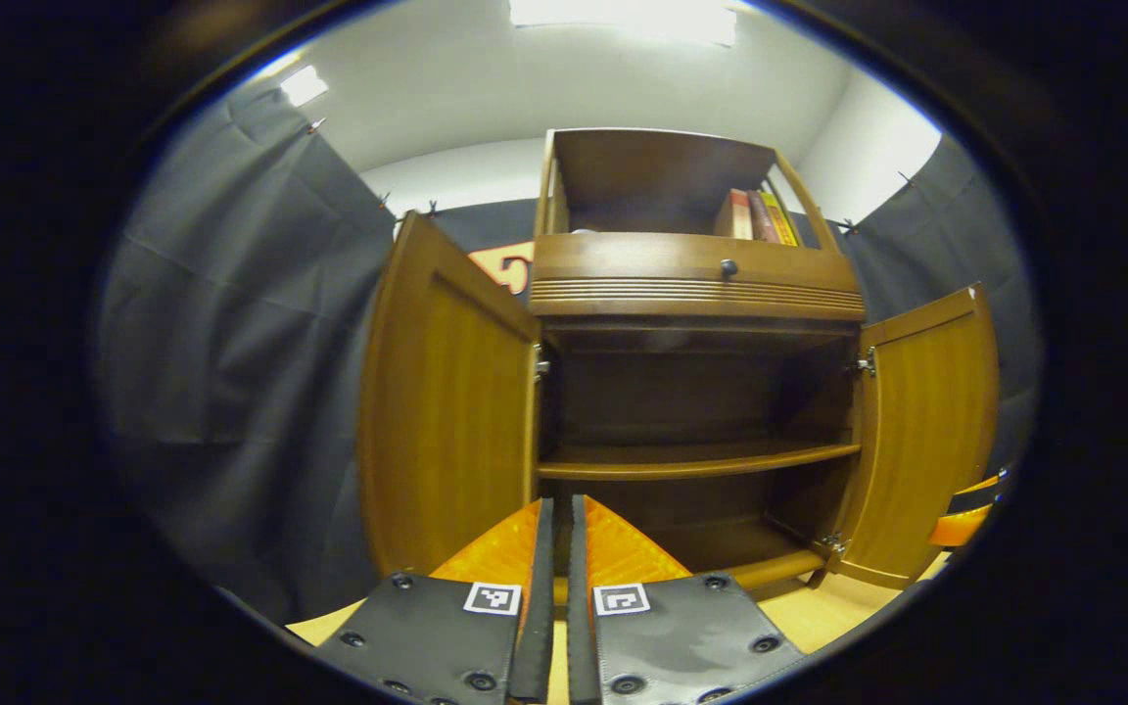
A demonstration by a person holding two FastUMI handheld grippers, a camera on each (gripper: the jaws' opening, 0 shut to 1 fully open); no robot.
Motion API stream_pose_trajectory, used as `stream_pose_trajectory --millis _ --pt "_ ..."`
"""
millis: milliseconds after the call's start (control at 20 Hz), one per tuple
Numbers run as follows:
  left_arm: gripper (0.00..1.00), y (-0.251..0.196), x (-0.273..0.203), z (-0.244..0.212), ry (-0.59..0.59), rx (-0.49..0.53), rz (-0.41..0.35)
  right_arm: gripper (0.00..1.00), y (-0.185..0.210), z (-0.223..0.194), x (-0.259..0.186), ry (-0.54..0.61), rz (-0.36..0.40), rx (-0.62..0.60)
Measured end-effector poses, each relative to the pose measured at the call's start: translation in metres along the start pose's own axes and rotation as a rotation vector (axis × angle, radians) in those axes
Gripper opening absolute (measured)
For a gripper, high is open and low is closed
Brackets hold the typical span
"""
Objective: Open the right door of the double-door shoe cabinet with the right hand, and open the left door with the left hand.
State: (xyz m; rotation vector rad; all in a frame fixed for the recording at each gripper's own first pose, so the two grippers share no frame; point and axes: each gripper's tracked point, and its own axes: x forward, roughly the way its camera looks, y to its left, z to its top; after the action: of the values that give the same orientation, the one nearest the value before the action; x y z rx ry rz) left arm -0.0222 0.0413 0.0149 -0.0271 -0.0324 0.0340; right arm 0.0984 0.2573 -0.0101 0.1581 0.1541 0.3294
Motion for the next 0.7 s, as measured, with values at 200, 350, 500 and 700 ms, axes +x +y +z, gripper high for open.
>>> stream_pose_trajectory --millis 200,350,500,700 --pt "0.25 -0.054 -0.001 -0.019 0.019 -0.059 -0.098 0.92 -0.014 0.005 -0.011 -0.025 -0.049 0.007" --pt "0.42 -0.072 0.005 -0.023 0.030 -0.060 -0.123 0.92 -0.021 0.011 -0.021 -0.042 -0.070 0.012" --pt "0.74 -0.083 0.004 -0.024 0.026 -0.049 -0.139 0.92 -0.034 0.009 -0.025 -0.042 -0.095 0.007" --pt "1.00 -0.086 -0.001 -0.020 0.011 0.002 -0.131 0.92 -0.041 0.005 -0.026 -0.040 -0.104 0.040"
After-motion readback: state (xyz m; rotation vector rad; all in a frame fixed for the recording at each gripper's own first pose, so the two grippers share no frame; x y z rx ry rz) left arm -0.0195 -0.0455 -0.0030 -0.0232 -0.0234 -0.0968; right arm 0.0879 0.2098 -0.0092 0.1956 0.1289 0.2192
